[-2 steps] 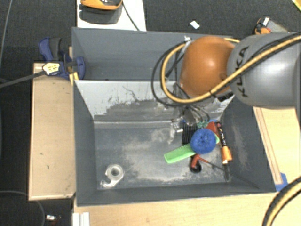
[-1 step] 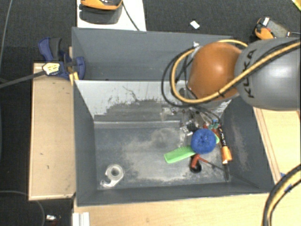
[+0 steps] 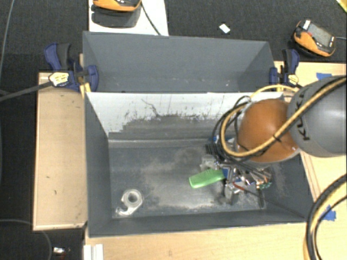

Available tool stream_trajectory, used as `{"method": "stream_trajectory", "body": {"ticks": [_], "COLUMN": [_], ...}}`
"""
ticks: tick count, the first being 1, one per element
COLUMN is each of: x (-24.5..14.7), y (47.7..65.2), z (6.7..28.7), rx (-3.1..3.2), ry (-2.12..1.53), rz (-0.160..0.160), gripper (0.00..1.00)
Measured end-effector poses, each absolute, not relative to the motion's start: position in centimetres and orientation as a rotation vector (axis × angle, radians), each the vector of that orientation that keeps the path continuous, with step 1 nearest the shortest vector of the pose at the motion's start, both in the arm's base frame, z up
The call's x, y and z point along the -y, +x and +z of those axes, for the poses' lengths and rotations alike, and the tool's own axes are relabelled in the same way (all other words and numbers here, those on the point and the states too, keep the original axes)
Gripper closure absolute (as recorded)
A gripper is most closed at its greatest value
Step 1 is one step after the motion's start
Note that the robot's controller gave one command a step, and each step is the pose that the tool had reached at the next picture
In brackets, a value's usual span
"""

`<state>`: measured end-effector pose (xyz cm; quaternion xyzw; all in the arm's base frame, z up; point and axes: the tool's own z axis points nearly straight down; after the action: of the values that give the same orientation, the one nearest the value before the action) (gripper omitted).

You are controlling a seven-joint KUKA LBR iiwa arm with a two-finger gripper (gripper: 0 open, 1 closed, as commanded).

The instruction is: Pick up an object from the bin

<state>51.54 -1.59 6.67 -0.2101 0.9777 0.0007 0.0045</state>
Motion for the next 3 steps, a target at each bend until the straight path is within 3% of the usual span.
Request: {"method": "stream_trajectory", "body": {"ticks": [1,2,3], "x": [5.4,5.4,5.4], "y": [49.4,49.4,49.4], "z": [7.1,7.1,8.5], "rx": [-3.055,-3.055,-3.056], "ry": [-0.618,-0.617,-0.612], "rz": [-0.002,-0.002,-0.001], "gripper": [1.00,1.00,1.00]}}
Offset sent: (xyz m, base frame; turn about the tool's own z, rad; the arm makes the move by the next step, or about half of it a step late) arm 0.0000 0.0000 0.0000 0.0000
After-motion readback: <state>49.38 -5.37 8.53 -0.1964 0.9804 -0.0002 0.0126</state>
